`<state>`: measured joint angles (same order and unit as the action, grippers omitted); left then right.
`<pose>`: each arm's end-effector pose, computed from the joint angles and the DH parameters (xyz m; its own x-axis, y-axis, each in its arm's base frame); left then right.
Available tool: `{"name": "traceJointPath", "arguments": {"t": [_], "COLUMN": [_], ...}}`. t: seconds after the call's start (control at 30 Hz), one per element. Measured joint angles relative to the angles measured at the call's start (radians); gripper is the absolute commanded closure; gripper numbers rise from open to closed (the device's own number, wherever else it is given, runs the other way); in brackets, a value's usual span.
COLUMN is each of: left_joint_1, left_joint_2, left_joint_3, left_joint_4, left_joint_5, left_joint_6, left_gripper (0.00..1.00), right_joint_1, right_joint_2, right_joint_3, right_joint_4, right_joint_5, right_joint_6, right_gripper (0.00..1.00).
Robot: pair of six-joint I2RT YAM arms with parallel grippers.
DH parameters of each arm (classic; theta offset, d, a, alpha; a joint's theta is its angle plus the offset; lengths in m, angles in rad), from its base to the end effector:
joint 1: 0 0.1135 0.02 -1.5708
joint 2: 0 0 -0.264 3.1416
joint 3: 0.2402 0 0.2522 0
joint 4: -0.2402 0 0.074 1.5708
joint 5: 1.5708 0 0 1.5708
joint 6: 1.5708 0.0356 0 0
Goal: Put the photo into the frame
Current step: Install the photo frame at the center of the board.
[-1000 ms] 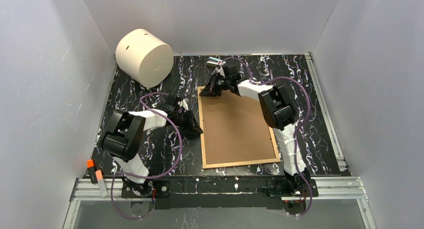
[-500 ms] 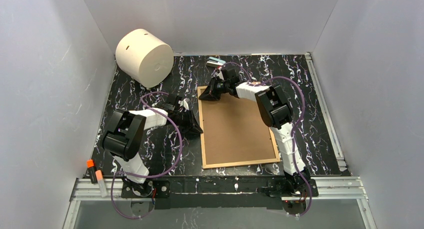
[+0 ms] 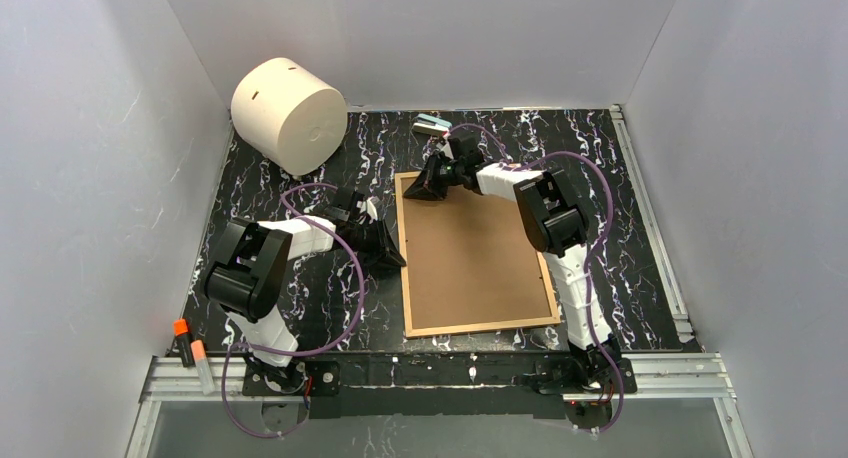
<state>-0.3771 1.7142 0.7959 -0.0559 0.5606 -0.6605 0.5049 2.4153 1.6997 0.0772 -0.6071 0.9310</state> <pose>0.2837 -0.1327 0.1304 -0.9691 -0.1750 -0.1738 -0.0063 0.7218 -0.6920 0.4492 0.2715 0.1119 -0.9518 0.2268 -0.2067 -0.0582 0.5281 0.8472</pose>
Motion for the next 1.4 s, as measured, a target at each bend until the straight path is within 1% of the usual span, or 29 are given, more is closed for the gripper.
{"name": "traceJointPath", "arguments": {"t": [0.2,0.27,0.33,0.4,0.43,0.47,0.57,0.67,0.77,0.9,1.1,1.4], "left_joint_1": [0.0,0.0,0.0,0.0,0.0,0.0,0.0,0.0,0.0,0.0,0.0,0.0], "left_joint_2": [0.0,-0.001,-0.001,-0.002,-0.002,-0.002,-0.002,-0.002,-0.003,-0.003,-0.005,-0.005], "left_joint_3": [0.0,0.0,-0.002,-0.003,-0.003,-0.003,-0.003,-0.004,-0.005,-0.007,-0.009,-0.009], "left_joint_4": [0.001,0.001,0.003,0.004,0.004,0.004,0.006,0.007,0.008,0.011,0.014,0.014], "left_joint_5": [0.0,-0.001,-0.001,-0.001,-0.001,-0.001,-0.001,-0.001,-0.001,-0.001,-0.001,-0.001], "left_joint_6": [0.003,0.004,0.005,0.005,0.006,0.006,0.006,0.006,0.006,0.006,0.006,0.006], "left_gripper": [0.83,0.82,0.82,0.83,0.83,0.83,0.83,0.83,0.83,0.83,0.83,0.83], "right_joint_1": [0.0,0.001,0.002,0.001,0.0,0.0,0.0,0.0,0.0,0.003,0.013,0.015], "right_joint_2": [-0.001,-0.006,-0.018,-0.03,-0.032,-0.032,-0.032,-0.032,-0.031,-0.009,0.034,0.035], "right_joint_3": [0.011,0.006,-0.014,-0.049,-0.06,-0.074,-0.1,-0.1,-0.095,-0.061,-0.005,0.052], "right_joint_4": [-0.02,-0.014,0.007,0.061,0.087,0.121,0.193,0.247,0.283,0.285,0.178,0.051], "right_joint_5": [0.003,0.006,0.005,-0.019,-0.031,-0.048,-0.085,-0.113,-0.132,-0.137,-0.12,-0.089], "right_joint_6": [-0.044,-0.048,-0.046,-0.04,-0.034,-0.022,0.009,0.036,0.051,0.06,0.019,-0.043], "right_gripper": [0.84,0.8,0.73,0.71,0.71,0.74,0.85,0.89,0.89,0.86,0.83,0.82]}}
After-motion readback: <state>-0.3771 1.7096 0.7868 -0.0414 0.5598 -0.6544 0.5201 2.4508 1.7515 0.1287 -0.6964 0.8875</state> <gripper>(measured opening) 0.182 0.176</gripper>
